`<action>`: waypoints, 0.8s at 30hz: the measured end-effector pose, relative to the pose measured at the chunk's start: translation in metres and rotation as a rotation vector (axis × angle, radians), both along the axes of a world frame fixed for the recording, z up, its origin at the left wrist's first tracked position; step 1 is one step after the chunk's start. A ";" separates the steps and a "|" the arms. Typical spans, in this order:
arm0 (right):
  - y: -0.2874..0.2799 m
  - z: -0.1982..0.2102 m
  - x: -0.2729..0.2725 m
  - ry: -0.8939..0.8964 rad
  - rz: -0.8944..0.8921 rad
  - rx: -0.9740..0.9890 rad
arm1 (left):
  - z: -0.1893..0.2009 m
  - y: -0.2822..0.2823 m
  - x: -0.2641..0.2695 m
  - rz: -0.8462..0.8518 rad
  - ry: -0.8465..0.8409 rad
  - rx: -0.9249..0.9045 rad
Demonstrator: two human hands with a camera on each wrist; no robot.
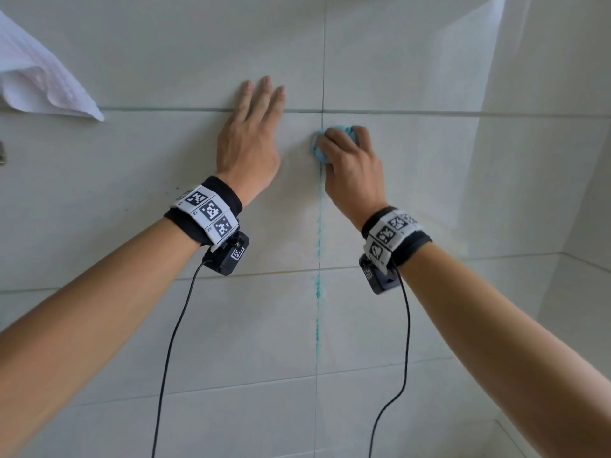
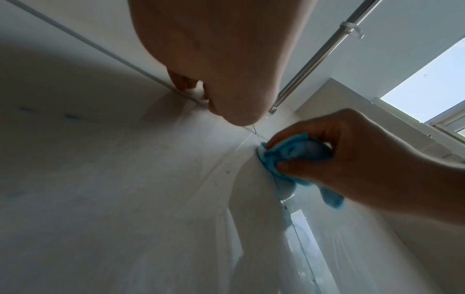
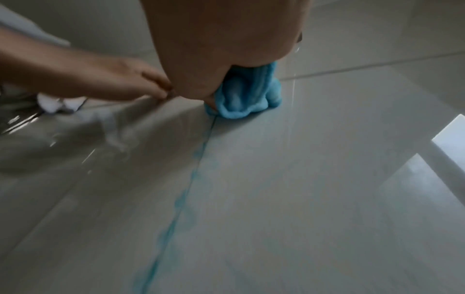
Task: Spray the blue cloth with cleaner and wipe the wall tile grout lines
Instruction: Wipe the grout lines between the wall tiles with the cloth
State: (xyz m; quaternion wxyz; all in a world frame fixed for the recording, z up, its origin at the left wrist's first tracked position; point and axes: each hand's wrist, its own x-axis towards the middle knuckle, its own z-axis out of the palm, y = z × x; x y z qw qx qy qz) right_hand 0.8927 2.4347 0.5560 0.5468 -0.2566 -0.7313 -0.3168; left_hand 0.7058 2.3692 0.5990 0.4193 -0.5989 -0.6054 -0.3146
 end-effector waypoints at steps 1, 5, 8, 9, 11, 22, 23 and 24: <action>0.001 -0.012 0.001 -0.043 0.003 0.019 | -0.001 0.000 -0.001 -0.001 0.004 0.004; -0.001 -0.039 0.008 -0.213 -0.011 0.053 | -0.002 0.000 -0.002 -0.013 0.010 0.000; -0.003 -0.013 0.008 -0.176 -0.027 -0.018 | -0.002 -0.001 -0.002 -0.017 0.013 -0.002; -0.002 0.001 0.007 -0.119 -0.027 -0.049 | -0.003 -0.001 -0.003 -0.018 0.013 -0.005; -0.001 0.020 0.005 -0.033 -0.019 -0.076 | -0.006 0.000 -0.004 -0.012 0.017 -0.002; -0.002 -0.069 -0.002 -0.196 -0.014 0.020 | -0.009 0.001 -0.005 -0.020 0.022 -0.009; -0.004 -0.063 0.000 -0.236 -0.025 0.014 | -0.009 0.000 -0.004 -0.019 0.023 -0.011; -0.005 -0.052 0.002 -0.254 -0.039 -0.005 | -0.009 0.000 -0.004 -0.018 0.026 -0.011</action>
